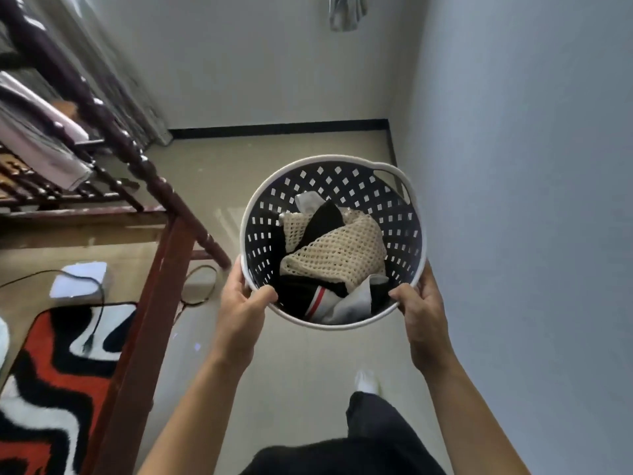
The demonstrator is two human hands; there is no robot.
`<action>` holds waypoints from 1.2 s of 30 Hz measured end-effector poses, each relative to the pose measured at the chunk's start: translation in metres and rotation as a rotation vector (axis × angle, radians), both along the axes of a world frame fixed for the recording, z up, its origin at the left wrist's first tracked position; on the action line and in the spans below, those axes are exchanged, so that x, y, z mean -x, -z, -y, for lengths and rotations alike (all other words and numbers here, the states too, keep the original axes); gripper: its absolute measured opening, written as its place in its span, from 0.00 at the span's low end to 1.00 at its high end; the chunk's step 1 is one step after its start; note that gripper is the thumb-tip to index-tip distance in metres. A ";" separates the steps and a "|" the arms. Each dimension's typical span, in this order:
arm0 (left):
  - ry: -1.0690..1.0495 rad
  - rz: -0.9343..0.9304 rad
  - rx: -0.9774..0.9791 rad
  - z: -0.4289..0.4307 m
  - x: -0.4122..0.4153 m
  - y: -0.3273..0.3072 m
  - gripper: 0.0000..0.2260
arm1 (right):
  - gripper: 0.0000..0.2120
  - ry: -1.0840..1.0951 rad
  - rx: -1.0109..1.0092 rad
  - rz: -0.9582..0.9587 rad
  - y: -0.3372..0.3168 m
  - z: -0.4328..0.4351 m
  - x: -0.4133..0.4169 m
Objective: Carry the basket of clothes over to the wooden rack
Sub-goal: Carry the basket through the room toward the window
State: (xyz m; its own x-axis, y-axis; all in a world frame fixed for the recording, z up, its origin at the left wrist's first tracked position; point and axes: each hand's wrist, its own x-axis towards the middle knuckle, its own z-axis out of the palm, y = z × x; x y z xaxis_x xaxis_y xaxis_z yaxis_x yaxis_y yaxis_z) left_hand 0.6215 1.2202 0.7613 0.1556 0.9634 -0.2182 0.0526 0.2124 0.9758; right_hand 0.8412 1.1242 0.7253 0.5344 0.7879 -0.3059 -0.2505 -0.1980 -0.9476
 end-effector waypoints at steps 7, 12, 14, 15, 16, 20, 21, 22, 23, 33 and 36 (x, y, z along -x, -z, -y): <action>-0.173 0.028 0.006 -0.142 -0.048 -0.019 0.28 | 0.31 -0.181 -0.011 0.039 -0.031 -0.185 -0.064; -0.332 0.098 0.021 -0.257 -0.051 -0.003 0.30 | 0.30 -0.334 -0.036 0.085 -0.031 -0.335 -0.071; -0.362 0.108 0.023 -0.310 -0.052 0.003 0.30 | 0.32 -0.372 -0.041 0.097 -0.027 -0.396 -0.070; -0.369 0.105 0.021 -0.339 -0.052 0.003 0.29 | 0.33 -0.384 -0.036 0.103 -0.026 -0.427 -0.070; -0.372 0.101 0.017 -0.368 -0.051 0.002 0.28 | 0.33 -0.389 -0.034 0.104 -0.027 -0.456 -0.070; -0.380 0.083 -0.009 -0.480 -0.052 -0.008 0.25 | 0.32 -0.371 -0.043 0.081 -0.034 -0.566 -0.073; -0.376 0.087 -0.014 -0.507 -0.055 -0.011 0.24 | 0.32 -0.367 -0.055 0.077 -0.037 -0.592 -0.075; -0.367 0.084 -0.017 -0.534 -0.058 -0.014 0.24 | 0.32 -0.359 -0.061 0.072 -0.039 -0.617 -0.078; -0.350 0.078 -0.019 -0.560 -0.062 -0.017 0.25 | 0.31 -0.346 -0.062 0.065 -0.040 -0.641 -0.081; -0.432 0.032 -0.026 -0.815 -0.084 -0.004 0.24 | 0.31 -0.417 -0.079 0.039 -0.014 -0.916 -0.101; -0.539 0.037 -0.026 -0.877 -0.067 -0.009 0.23 | 0.32 -0.525 -0.074 0.037 -0.018 -1.004 -0.085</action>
